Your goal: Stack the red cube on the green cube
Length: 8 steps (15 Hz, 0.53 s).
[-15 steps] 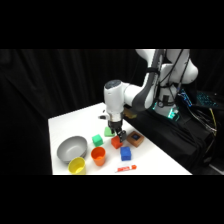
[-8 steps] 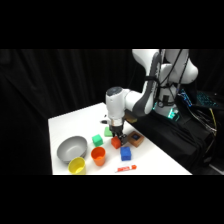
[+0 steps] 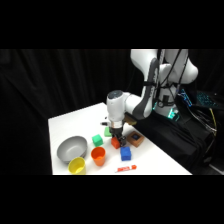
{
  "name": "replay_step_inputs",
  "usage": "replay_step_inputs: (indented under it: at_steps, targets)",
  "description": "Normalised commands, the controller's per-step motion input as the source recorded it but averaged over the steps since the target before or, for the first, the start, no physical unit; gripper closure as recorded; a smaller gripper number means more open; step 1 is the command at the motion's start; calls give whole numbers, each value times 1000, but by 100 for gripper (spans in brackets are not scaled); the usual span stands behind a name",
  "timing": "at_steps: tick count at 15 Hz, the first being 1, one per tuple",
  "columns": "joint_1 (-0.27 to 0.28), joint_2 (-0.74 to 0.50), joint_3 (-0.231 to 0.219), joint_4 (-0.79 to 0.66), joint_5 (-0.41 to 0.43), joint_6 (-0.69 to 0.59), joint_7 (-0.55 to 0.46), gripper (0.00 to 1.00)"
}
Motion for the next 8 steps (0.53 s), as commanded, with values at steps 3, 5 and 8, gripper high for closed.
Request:
replay_step_inputs:
  at_steps: [3, 5, 8]
  targets:
    - [160, -33, -164, -68, -84, 204, 156, 48]
    - [164, -53, -158, -75, -108, 162, 168, 65]
    - [178, -92, -161, -85, -143, 82, 181, 73]
